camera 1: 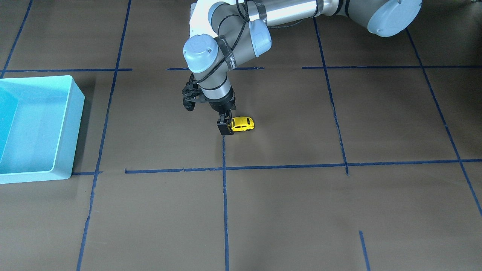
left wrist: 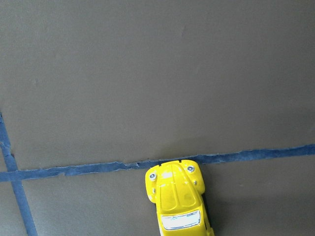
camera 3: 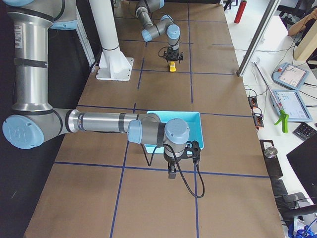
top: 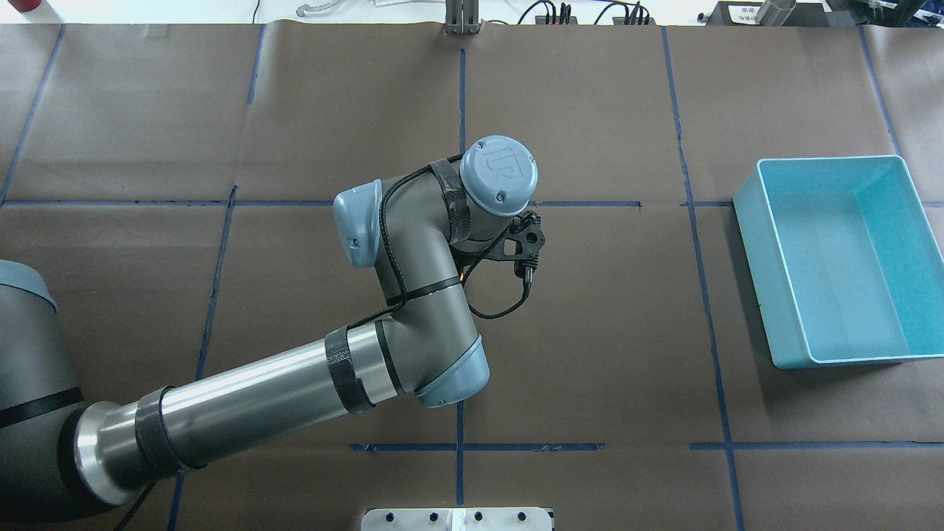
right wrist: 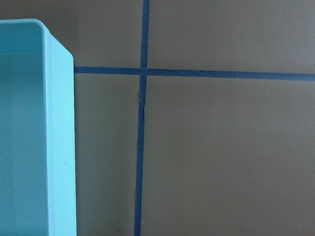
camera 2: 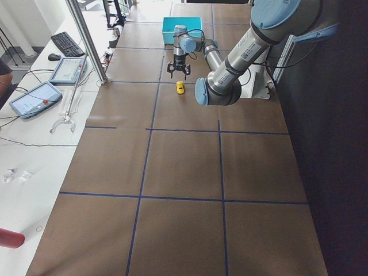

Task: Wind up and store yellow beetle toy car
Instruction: 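Lower the left gripper over the car and grip its body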

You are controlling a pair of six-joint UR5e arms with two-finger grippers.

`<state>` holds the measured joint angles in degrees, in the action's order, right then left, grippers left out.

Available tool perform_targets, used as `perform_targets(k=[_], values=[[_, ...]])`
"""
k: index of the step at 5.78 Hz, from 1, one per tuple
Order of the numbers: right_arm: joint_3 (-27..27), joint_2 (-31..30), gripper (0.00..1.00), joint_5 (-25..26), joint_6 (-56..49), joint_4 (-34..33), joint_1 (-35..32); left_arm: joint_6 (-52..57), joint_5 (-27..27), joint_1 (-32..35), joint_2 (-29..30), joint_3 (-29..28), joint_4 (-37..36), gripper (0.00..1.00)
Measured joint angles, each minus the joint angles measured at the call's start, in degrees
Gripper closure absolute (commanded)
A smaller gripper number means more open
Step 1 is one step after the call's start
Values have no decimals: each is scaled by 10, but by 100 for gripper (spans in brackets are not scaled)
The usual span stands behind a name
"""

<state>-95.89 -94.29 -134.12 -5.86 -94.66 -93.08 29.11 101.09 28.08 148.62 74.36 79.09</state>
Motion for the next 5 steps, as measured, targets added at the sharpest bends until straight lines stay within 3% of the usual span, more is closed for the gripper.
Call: perform_targets(k=[4,5], values=[[0,1,0,0,1,0,0,-37,32,-1,-9,-41,61,0],[0,1,0,0,1,0,0,-43,36,-3,-11,-44,65,45]])
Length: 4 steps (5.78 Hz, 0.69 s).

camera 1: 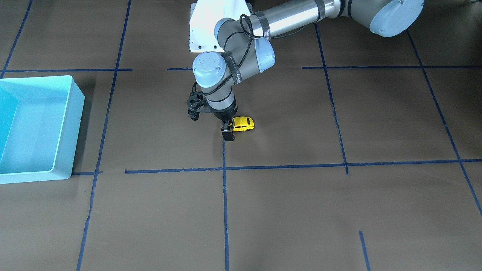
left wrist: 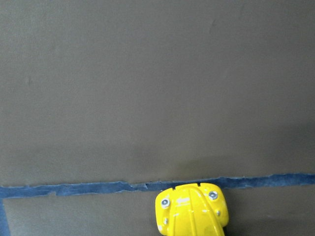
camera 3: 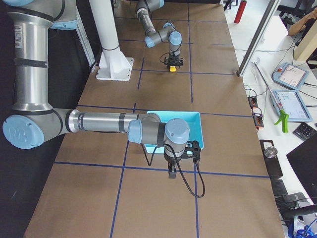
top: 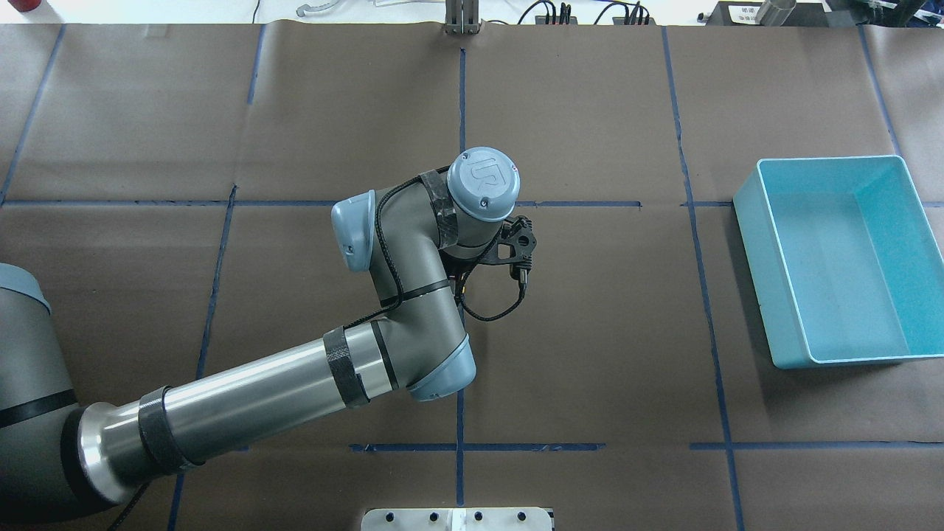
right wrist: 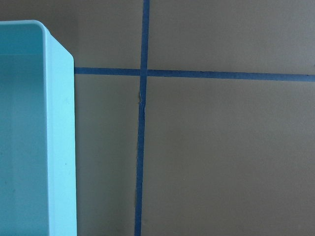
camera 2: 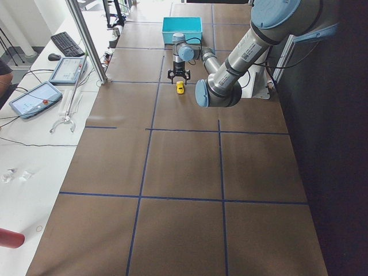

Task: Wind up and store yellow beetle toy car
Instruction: 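Press the car down and drag it backward along the table with the left gripper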

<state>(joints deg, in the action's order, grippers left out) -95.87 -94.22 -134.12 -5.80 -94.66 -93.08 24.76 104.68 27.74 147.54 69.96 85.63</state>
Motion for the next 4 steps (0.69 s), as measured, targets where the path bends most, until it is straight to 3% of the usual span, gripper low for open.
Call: perform_targets(k=[1,2,4], values=[[0,0,0,0,0,0,0,-4,5,-1,-1,-1,4,85],[0,0,0,0,0,0,0,-5,10,-2,-2,-1,7,95],[0,0,0,1,0,0,0,-6,36,-2,-1,2,32,99]])
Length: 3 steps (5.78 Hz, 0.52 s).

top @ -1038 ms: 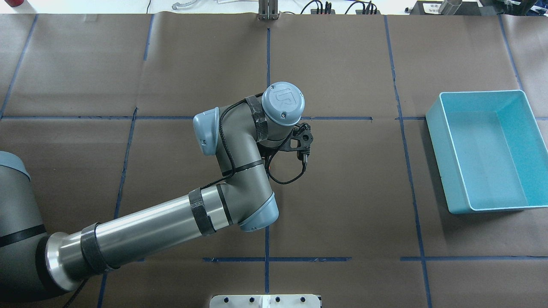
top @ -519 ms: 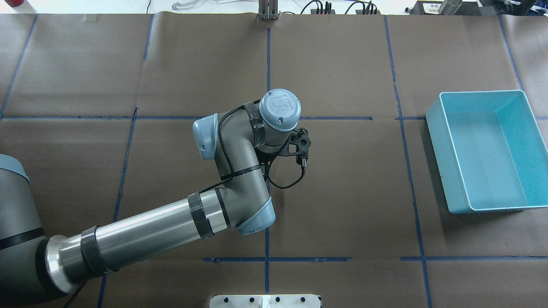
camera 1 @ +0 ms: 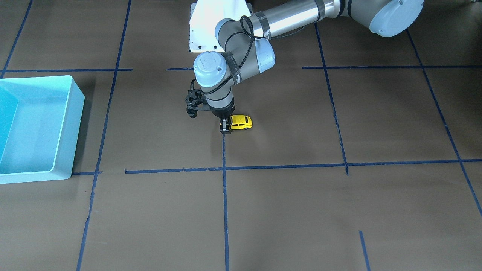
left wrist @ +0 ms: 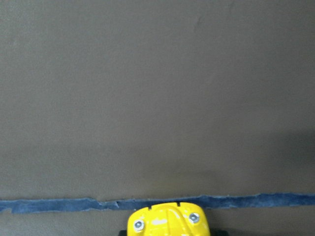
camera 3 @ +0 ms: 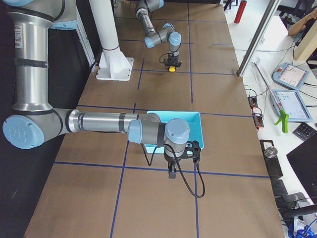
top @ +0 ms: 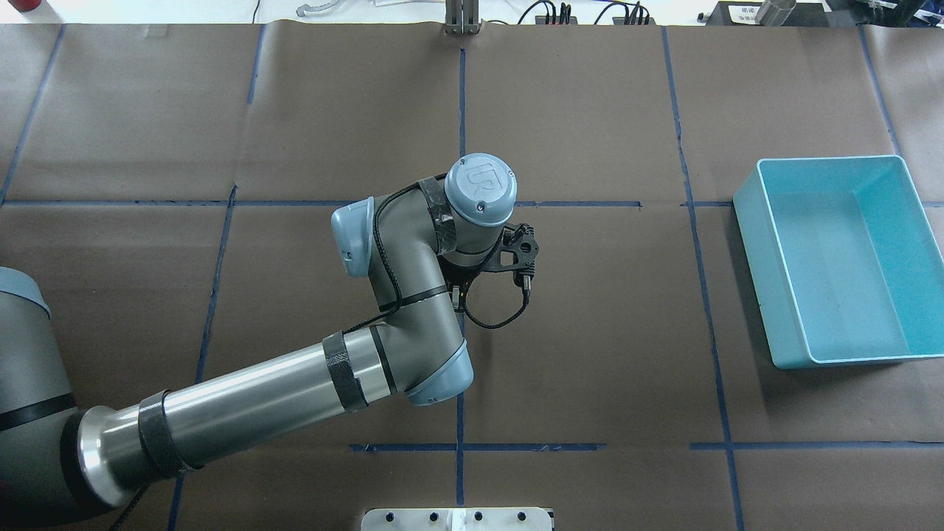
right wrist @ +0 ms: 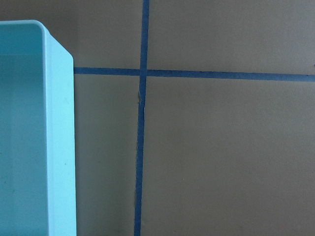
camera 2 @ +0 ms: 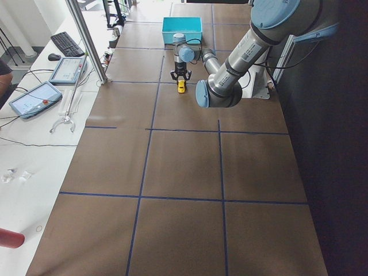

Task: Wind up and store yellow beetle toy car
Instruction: 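Press the car down and drag it backward along the table with the left gripper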

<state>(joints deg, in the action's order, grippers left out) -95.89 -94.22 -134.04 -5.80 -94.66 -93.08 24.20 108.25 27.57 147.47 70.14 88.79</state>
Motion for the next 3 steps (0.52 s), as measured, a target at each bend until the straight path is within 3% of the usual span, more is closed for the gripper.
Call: perform_targets(k=[3], values=[[1,-1,0,0,0,0,0,-14,12,3,2,13,86,100]])
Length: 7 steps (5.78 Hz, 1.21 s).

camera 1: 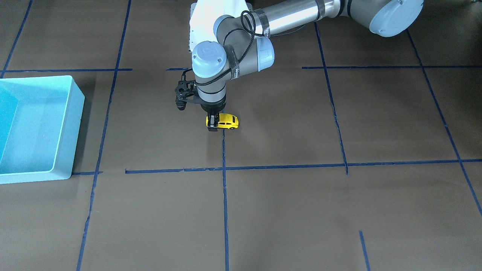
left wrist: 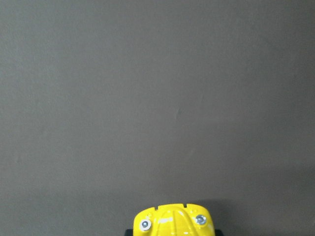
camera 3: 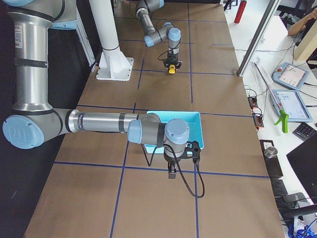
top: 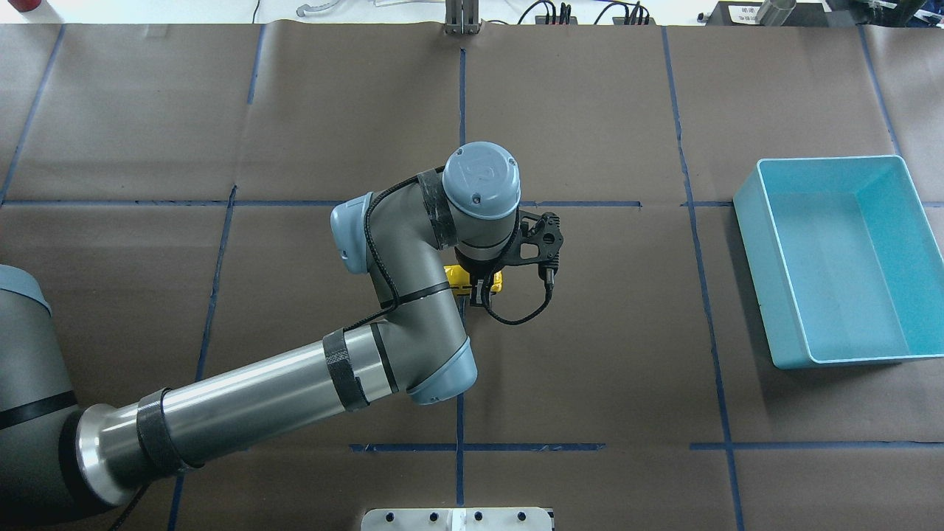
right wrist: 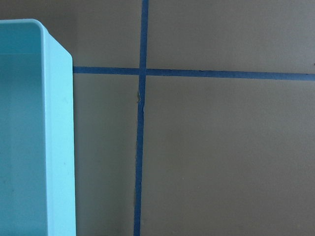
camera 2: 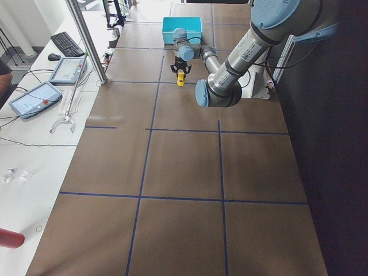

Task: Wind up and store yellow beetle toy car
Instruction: 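Press the car down and drag it backward along the table with the left gripper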

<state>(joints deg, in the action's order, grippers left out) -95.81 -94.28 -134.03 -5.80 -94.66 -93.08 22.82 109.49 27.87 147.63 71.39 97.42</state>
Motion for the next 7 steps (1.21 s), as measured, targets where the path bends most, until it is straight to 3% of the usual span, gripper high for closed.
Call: perform_targets(k=[3,7], values=[[1,0,0,0,0,0,0,-37,52,10,-3,-13,83,100],[1,0,0,0,0,0,1,-33,55,13,-16,-30,140,100]])
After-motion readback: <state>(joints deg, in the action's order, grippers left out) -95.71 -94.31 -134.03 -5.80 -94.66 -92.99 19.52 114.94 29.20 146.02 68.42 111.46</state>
